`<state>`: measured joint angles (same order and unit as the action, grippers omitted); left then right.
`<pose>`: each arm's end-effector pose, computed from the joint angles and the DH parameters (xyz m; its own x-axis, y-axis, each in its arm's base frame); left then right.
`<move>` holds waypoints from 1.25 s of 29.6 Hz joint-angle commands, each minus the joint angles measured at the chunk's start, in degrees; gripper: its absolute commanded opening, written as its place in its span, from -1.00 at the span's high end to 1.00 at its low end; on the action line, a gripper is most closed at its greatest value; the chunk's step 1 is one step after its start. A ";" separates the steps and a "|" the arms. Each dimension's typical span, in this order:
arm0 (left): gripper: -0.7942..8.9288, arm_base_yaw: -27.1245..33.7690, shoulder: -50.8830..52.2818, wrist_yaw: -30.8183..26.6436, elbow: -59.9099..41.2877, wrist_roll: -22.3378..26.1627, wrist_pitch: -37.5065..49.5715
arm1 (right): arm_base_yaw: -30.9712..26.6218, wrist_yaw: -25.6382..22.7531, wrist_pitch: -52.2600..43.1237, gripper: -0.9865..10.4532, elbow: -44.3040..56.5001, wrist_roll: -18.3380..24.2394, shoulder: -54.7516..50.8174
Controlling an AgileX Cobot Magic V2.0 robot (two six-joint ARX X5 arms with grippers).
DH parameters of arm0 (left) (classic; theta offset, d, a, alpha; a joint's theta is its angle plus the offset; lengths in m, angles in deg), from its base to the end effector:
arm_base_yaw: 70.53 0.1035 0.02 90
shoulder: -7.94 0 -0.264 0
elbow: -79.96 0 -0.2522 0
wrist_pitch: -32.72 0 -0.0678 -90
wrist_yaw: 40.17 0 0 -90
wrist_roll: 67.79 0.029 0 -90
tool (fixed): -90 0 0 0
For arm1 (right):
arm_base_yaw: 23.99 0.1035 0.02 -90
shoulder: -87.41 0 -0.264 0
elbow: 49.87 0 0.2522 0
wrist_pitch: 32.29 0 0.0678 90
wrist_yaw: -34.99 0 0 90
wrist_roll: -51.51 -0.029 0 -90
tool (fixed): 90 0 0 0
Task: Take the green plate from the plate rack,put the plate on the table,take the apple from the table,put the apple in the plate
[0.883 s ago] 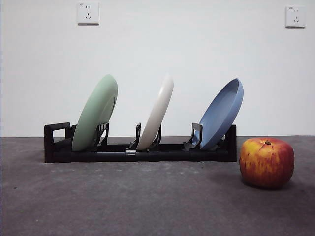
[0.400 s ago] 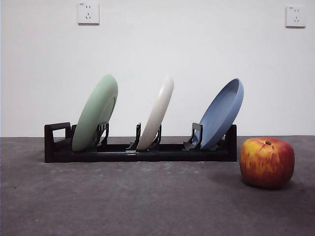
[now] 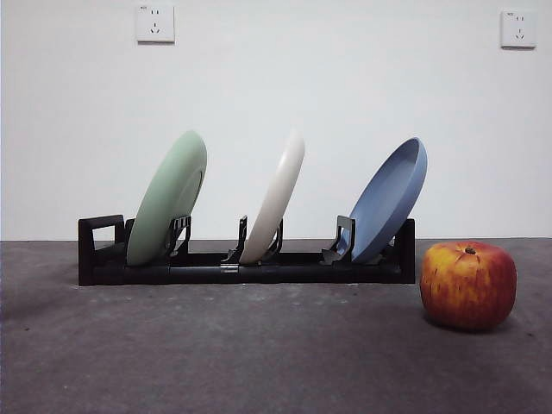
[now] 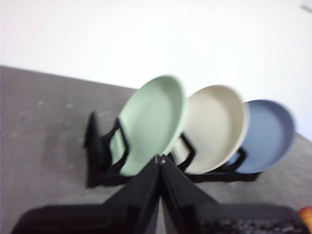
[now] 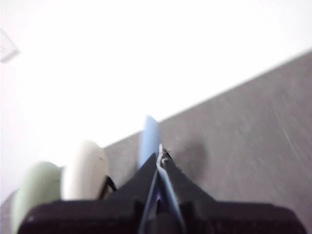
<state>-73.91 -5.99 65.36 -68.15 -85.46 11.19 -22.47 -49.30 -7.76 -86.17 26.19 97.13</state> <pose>0.0986 -0.0136 0.2389 0.9442 -0.3240 -0.0600 0.2894 0.9025 -0.3188 0.0818 0.0051 0.2644 0.9914 0.1258 0.0356 -0.1290 0.8963 0.4242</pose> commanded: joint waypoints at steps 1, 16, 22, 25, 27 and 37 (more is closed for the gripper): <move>0.85 0.17 -4.57 3.13 6.54 -0.28 -1.60 | -0.02 3.52 -0.11 0.86 -7.52 3.72 4.44; 0.84 0.04 -31.61 19.21 47.28 3.30 -26.16 | 0.02 31.17 24.94 0.86 -46.88 6.75 35.36; 0.84 -1.27 -42.69 20.46 62.90 10.49 -41.92 | 1.66 30.69 46.95 0.86 -61.40 17.27 48.72; 0.84 -2.25 -47.84 20.22 69.37 14.43 -50.10 | 3.80 25.77 56.13 0.86 -67.17 21.57 54.66; 0.84 -3.06 -51.01 18.62 72.76 16.50 -54.31 | 5.40 21.35 60.50 0.86 -70.12 23.28 57.96; -0.20 -9.11 -61.02 7.87 77.26 16.61 -58.73 | 11.50 16.33 63.10 -0.33 -75.63 24.09 66.53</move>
<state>-82.76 -66.89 73.22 9.00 -69.44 -47.50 -11.10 -32.78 55.71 -161.30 49.66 163.44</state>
